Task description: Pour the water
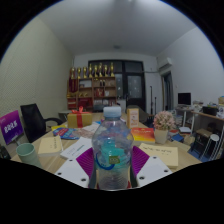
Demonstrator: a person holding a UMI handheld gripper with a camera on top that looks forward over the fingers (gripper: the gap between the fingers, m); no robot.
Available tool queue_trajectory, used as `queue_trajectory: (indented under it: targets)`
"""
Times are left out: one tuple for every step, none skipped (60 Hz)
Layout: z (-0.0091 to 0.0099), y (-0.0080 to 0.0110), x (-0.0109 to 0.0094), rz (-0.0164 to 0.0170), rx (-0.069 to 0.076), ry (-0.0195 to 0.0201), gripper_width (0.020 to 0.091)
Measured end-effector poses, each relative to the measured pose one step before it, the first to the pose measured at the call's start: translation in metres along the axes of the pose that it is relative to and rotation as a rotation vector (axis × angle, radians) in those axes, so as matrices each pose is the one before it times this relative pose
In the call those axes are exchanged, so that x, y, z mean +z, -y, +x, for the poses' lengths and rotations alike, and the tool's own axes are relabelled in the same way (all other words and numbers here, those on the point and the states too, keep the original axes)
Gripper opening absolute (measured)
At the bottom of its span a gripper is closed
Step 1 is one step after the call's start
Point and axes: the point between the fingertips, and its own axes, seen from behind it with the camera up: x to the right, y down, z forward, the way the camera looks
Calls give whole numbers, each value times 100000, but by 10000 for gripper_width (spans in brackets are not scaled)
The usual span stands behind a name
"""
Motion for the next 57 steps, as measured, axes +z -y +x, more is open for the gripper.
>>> queue_trajectory:
  targets:
    - [4,-69,-66,-214,83,-234,481]
    - [73,15,-37,-40,67,-300,483]
    - [12,120,16,381,248,-124,496]
    - [-8,-61,-9,-317,184,-81,508]
    - [32,33,-4,-170,28,-121,529]
    - [38,21,16,-124,-17,-148,552]
    - [522,1142,-762,-932,26,27,580]
    - [-439,-1075,595,-551,12,-218,600]
    - [-21,-255,189,-854,42,-209,613]
    - [-19,-233,125,-1316,67,-253,628]
    - [-46,331,-475,-2040,218,-383,637]
    - [53,-443,-27,-2533,509,-625,653]
    - [56,-426,-56,-2649,598,-541,696]
    - [80,-531,-150,-3086,539,-600,715]
    - [2,-484,-252,-2873,436,-367,748]
    - [182,-334,-411,-2210,328,-219,776]
    - [-100,-155,-573,-1534,335,-158,809]
    - [-171,-159,-426,-1072,220,197,819]
    - [-243,-151,-547,-1090,78,369,825]
    - [-310,-59,-622,-782,-109,619,828]
    - [-468,80,-713,-209,-215,976,825]
    - [-423,192,-750,201,-314,785,831]
    - [-284,236,-767,473,-330,220,834]
    - [-265,289,-803,575,-162,-167,831]
    - [1594,203,-466,161,-4,-224,833]
    - [-1899,294,-1758,-140,260,-1931,833]
    - [-112,90,-943,-337,178,-1504,830]
    - [-110,93,-929,-393,106,-1524,831]
    - [-172,162,-998,-226,-48,-1259,834]
    - [-223,227,-1023,145,-50,-989,833]
    - [-279,342,-1029,464,59,-831,832]
    - [-209,617,-972,420,166,-631,832]
    - [-433,345,-1100,397,302,-737,829]
    - [-457,349,-1134,230,316,-815,831]
    - [-471,318,-1151,285,307,-755,832]
    - [95,411,-389,213,159,-323,830]
    - [-818,426,-1226,141,86,-720,831]
    - [-483,292,-1609,10,24,-484,834]
    - [-514,269,-1128,-54,-185,-475,829]
    - [-519,271,-1108,-69,-251,-425,831]
    - [-531,241,-1129,-87,-248,-368,830]
    - [-553,211,-1083,-138,-214,-275,829]
    - [-594,203,-1075,-163,-181,-202,832]
    - [-685,131,-629,-159,-272,-159,831]
    - [-662,63,-695,-109,-392,-132,830]
    - [-502,317,-1432,-284,-339,-98,831]
    - [-511,150,-954,-168,-442,-299,832]
    - [-491,133,-890,-249,-499,-249,832]
    - [-430,118,-877,-328,-517,-194,833]
    - [-408,128,-815,-326,-569,-174,834]
    - [-443,-81,179,-223,-631,-321,834]
    - [-373,244,-1189,-336,-415,-317,834]
    - [-341,102,-690,-121,-351,-371,833]
    - [-350,116,-685,-33,-373,-208,832]
    - [-338,141,-667,113,-401,-97,834]
    - [-308,147,-645,252,-377,-4,833]
    - [-350,158,-575,265,-282,-3,831]
